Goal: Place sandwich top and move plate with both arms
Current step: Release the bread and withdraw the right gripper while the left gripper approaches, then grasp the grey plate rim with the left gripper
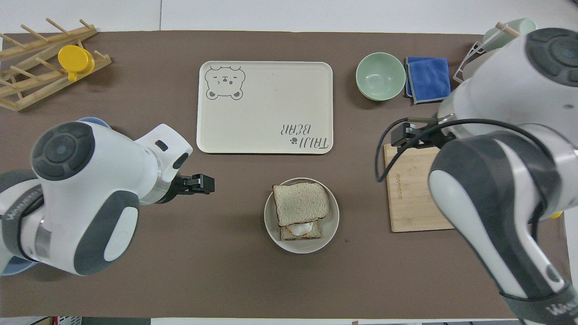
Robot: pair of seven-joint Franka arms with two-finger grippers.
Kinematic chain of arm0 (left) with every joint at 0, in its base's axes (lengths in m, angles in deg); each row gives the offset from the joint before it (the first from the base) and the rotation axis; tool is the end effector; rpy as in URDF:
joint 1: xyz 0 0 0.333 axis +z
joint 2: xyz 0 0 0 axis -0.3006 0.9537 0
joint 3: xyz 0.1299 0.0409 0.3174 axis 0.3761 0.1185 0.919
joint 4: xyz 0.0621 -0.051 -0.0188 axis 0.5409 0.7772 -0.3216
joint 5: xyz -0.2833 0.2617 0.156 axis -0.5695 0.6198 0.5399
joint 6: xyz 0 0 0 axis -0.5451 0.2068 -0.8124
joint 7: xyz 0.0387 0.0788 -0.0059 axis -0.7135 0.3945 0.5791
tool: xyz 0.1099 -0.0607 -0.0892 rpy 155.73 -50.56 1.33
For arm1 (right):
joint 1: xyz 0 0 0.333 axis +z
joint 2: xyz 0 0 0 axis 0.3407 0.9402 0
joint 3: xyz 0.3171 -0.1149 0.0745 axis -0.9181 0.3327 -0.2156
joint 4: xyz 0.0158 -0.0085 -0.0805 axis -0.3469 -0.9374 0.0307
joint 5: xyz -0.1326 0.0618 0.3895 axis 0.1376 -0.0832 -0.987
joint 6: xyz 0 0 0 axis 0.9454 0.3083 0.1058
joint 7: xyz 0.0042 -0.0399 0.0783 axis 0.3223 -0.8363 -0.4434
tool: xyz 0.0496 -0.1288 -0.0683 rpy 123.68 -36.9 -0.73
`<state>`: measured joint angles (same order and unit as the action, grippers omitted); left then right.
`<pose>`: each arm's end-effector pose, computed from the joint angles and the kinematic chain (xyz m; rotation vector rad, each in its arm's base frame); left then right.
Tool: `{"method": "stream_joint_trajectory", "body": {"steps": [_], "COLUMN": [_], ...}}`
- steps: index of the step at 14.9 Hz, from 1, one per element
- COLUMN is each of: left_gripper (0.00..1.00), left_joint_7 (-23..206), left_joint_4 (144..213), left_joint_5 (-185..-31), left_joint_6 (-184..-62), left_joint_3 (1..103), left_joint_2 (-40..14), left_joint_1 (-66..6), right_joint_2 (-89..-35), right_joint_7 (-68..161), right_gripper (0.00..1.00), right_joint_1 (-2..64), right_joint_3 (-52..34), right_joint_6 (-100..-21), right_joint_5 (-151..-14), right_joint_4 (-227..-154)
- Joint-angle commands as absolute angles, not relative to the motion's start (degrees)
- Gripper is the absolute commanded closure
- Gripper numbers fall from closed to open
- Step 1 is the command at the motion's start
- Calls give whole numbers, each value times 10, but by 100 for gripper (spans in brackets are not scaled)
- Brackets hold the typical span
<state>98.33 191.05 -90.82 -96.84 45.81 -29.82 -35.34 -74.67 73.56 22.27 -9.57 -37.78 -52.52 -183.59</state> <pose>0.4634 -0.2514 0.4279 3.0573 -0.0279 -0.1427 0.5791 0.1028 0.5238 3.1177 -0.2388 -0.1509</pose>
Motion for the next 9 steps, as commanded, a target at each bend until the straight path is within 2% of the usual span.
{"method": "stream_joint_trajectory", "body": {"steps": [1,4,7,9], "left_gripper": [0,1,1,9], "left_joint_7": [996,1019,1019,1020], "left_joint_4": [1977,2029,2038,2043], "left_joint_5": [-932,-968,-973,-973], "left_joint_6": [-1060,-1158,-1184,-1196], "left_joint_3": [469,469,469,469], "left_joint_2": [-284,-273,-259,-255], "left_joint_1": [-398,-449,-477,-485], "right_joint_2": [-770,-784,-802,-814], "right_joint_7": [710,667,626,612], "right_gripper": [0,0,0,0], "right_joint_1": [224,223,225,221], "right_joint_3": [-44,-3,5,5], "right_joint_6": [-359,-340,-322,-298], "right_joint_5": [-538,-534,-529,-529], "right_joint_4": [-1839,-1839,-1840,-1847]}}
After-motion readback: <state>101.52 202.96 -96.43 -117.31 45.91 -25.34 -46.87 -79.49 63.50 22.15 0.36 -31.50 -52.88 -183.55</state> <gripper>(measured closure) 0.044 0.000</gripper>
